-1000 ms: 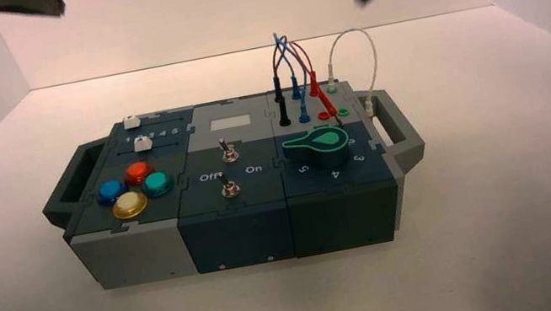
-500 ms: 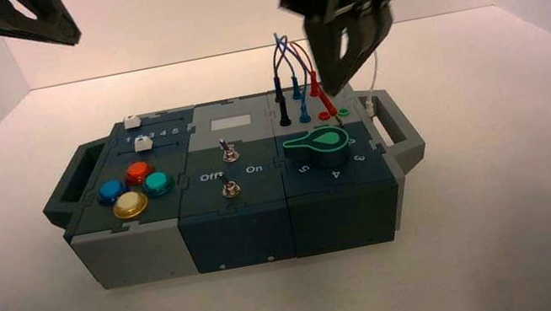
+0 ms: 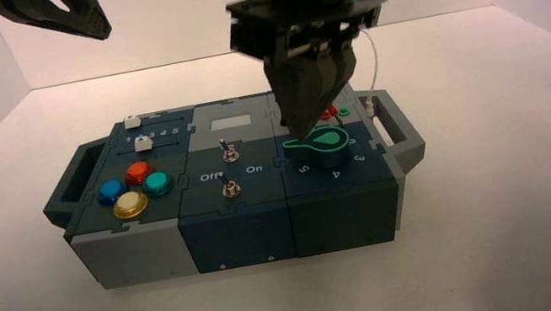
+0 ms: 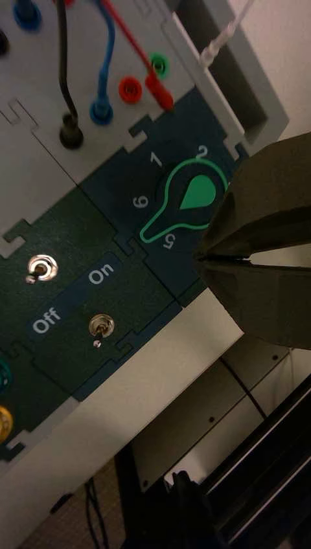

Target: Turn the knob to position 1.

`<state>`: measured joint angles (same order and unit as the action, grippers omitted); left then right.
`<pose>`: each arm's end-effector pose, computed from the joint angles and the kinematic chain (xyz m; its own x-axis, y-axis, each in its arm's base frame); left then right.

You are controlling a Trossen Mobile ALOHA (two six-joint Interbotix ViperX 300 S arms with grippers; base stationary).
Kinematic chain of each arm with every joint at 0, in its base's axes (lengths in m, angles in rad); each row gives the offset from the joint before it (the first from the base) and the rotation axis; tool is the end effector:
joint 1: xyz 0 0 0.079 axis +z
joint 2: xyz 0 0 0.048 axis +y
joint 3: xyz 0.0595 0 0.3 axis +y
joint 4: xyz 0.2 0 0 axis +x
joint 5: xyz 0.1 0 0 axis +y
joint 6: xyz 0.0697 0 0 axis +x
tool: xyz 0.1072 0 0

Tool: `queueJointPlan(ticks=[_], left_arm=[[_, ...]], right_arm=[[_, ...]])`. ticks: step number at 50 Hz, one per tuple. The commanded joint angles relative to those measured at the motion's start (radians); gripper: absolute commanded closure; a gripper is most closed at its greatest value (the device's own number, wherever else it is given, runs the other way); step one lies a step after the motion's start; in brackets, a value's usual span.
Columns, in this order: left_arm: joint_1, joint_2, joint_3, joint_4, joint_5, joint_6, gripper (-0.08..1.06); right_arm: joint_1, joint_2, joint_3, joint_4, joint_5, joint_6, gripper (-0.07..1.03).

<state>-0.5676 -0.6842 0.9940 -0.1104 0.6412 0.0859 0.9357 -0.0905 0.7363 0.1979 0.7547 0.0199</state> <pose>0.2005 -0.1416 0.1622 0.4553 -0.3684 -0.8105 0.5670 0.8219 -0.0551 0.1607 0.2582 0.0781 -0.0031 0.2228 -0.9749 -0.7051 0.6908 0.1601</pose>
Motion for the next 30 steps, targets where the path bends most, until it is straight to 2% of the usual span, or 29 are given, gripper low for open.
queueJointPlan(ticks=[1, 30], left_arm=[[-0.005, -0.006, -0.029, -0.002, -0.003, 0.002, 1.01], [-0.005, -0.008, -0.032, 0.0, -0.003, 0.002, 1.01]], right_arm=[[0.008, 0.006, -0.026, 0.015, -0.002, -0.003, 0.98], [0.008, 0.103, -0.048, 0.023, -0.032, -0.008, 0.98]])
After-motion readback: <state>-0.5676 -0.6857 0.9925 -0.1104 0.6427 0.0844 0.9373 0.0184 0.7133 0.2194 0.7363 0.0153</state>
